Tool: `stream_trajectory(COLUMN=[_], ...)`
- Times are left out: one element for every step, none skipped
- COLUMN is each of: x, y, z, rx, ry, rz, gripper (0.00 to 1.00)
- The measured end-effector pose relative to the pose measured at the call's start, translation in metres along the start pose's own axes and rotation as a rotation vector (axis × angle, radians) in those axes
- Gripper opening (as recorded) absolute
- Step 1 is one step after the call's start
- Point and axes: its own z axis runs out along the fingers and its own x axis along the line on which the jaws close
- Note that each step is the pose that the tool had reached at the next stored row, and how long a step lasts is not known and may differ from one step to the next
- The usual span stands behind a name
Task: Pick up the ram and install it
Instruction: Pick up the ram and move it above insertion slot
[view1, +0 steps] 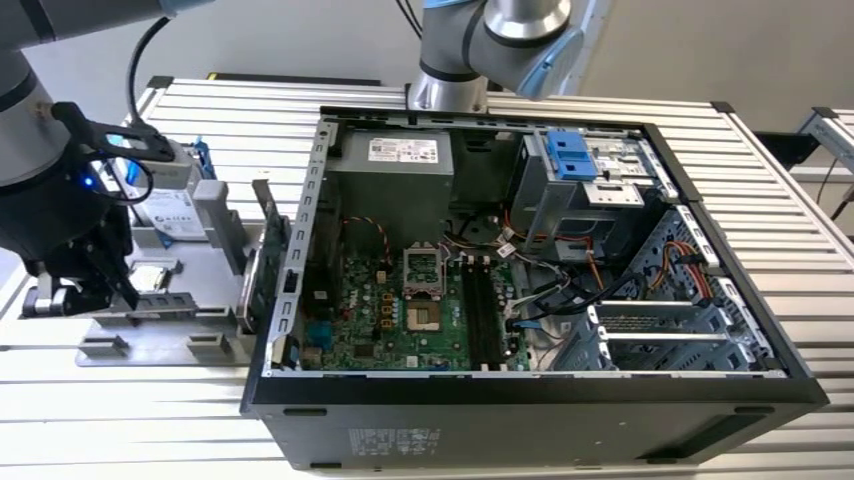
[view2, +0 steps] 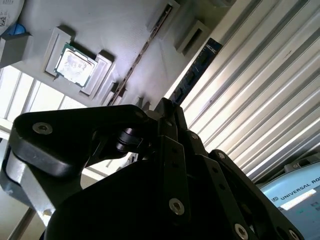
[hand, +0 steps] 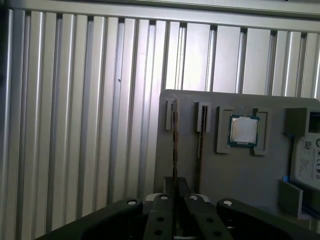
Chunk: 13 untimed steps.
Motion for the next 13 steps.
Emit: stream_trajectory(x=[0.0, 0.0, 0.0, 0.0, 0.0, 0.0001, 0.0001, 0.0, 0.0, 0.0, 0.0, 0.0, 0.0], y=[0.0, -0.0001, -0.0001, -0.0001, -0.0001, 0.0, 0.0, 0.0, 0.0, 0.0, 0.0, 0.0001, 0.0001], z=[0.0, 0.0, -0.0001, 0.0, -0.0002, -0.0005, -0.0012, -0.0018, -0.0024, -0.0034, -0.0043, -0.0053, -0.0063], rx=[0.0, 0.0, 0.0, 0.0, 0.0, -0.0002, -0.0005, -0.0003, 0.0, -0.0001, -0.0001, -0.0001, -0.0001], ry=[-0.0002, -0.0004, -0.0006, -0.0006, -0.0007, -0.0005, -0.0003, -0.0005, -0.0007, -0.0007, -0.0006, -0.0006, -0.0006], rz=[0.0, 0.0, 0.0, 0.0, 0.0, 0.0, 0.0, 0.0, 0.0, 0.0, 0.0, 0.0, 0.0], gripper=[0.0, 0.0, 0.0, 0.0, 0.0, 0.0, 0.0, 0.0, 0.0, 0.0, 0.0, 0.0, 0.0])
